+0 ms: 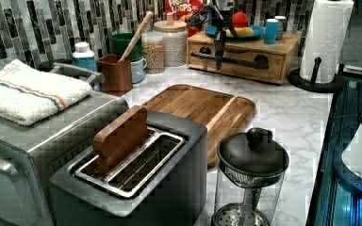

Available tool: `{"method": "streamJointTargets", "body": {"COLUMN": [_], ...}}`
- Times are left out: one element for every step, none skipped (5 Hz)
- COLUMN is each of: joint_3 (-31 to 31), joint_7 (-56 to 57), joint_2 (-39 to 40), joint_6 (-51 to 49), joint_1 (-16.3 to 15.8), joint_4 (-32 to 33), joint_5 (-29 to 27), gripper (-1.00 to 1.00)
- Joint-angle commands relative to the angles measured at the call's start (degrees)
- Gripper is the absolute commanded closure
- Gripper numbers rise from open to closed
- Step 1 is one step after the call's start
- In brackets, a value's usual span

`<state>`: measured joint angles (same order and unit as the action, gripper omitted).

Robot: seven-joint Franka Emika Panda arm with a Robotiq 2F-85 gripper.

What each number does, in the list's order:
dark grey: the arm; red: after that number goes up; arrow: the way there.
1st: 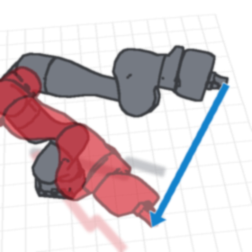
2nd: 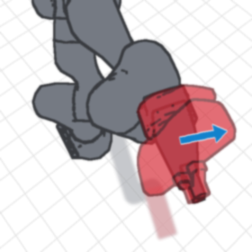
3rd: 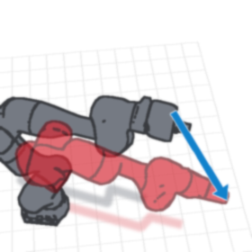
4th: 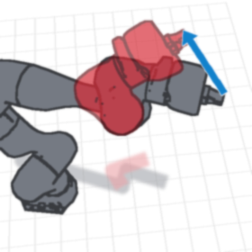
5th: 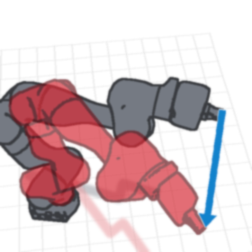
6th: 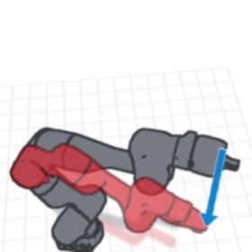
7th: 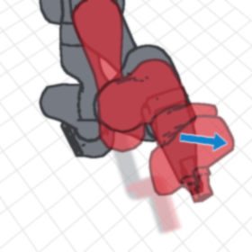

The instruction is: Close the drawer.

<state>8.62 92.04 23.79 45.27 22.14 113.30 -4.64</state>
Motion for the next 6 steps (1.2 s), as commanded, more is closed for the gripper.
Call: {"method": "streamJointTargets", "body": {"joint_3": [7.0,7.2,7.4,7.7,7.8,7.8], "joint_7": [1.5,1.6,1.7,1.7,1.8,1.8], "joint_2": [2.1,2.1,2.1,2.1,2.2,2.2], "joint_6": [3.6,3.6,3.6,3.6,3.6,3.6], "joint_1": [7.1,6.9,6.8,6.6,6.4,6.4], "joint_4": [-7.5,-7.5,-7.5,-7.5,-7.5,-7.5], "joint_5": [2.0,1.9,1.8,1.6,1.5,1.5], "gripper": [1.0,1.0,1.0,1.0,1.0,1.0]}}
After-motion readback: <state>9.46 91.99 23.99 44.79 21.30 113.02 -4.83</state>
